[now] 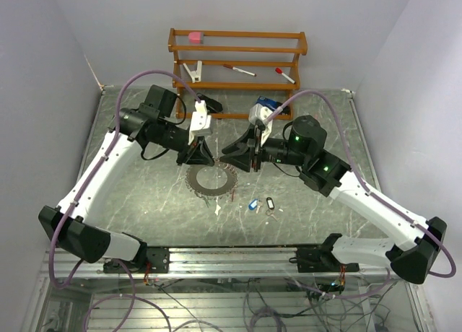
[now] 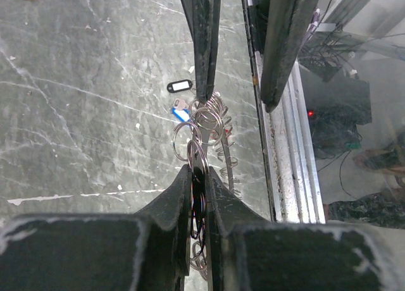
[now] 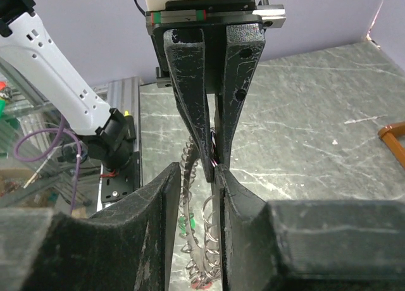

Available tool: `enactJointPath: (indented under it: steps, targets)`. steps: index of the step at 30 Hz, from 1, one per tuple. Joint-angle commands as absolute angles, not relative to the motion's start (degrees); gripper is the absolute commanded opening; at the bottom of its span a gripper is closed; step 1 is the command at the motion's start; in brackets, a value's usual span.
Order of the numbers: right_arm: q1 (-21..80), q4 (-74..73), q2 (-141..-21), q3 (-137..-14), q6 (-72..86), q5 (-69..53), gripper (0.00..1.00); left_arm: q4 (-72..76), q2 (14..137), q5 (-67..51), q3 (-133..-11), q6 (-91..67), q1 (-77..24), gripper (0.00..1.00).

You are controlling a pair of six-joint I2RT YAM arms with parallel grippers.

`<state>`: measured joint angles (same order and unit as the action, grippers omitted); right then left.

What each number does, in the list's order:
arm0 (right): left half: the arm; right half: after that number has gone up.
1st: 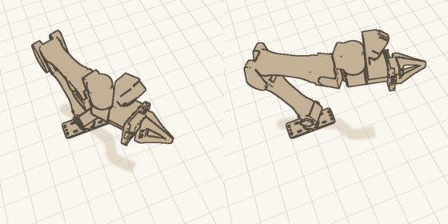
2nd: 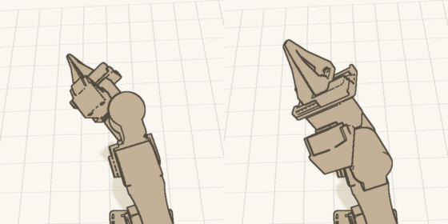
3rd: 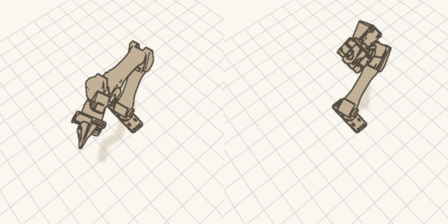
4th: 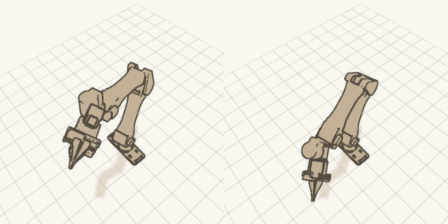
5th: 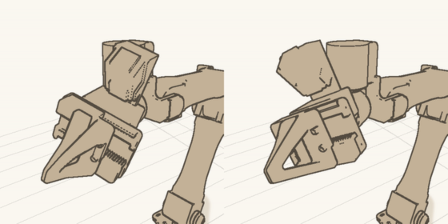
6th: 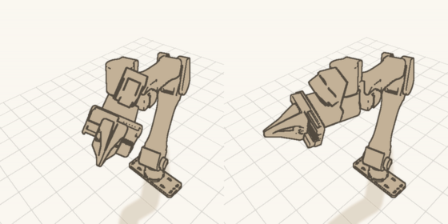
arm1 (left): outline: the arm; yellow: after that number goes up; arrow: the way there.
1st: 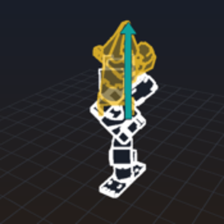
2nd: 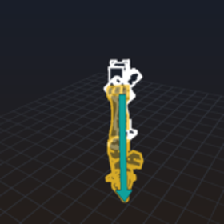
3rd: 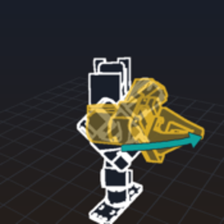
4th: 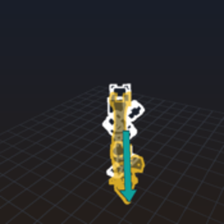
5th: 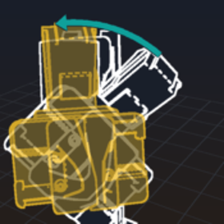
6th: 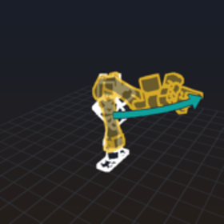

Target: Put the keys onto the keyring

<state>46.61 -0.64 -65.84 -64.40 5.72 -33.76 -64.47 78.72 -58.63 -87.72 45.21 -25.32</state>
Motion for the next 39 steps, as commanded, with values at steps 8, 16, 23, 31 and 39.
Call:
enactJointPath:
  steps: [8,16,23,31,39]
  targets:
    - [46.9,0.2,-67.4,-65.5,2.4,-35.9,0.2,-67.8,79.4,-64.1,-91.6,47.4,-25.0,0.07]
    - [47.3,0.2,-69.6,-66.7,1.0,-35.9,0.2,-69.8,80.2,-65.3,-92.0,48.1,-25.1,0.07]
    - [47.9,-0.3,-71.1,-67.5,0.8,-36.1,0.13,-69.4,80.1,-65.4,-92.5,47.5,-25.1,0.07]
    - [48.1,-1.2,-71.3,-67.6,0.2,-35.9,0.14,-69.6,80.0,-65.5,-93.1,47.2,-25.1,0.07]
    - [48.3,-1.4,-72.1,-67.9,1.0,-36.6,0.01,-69.7,79.6,-65.3,-93.4,46.9,-25.1,0.07]
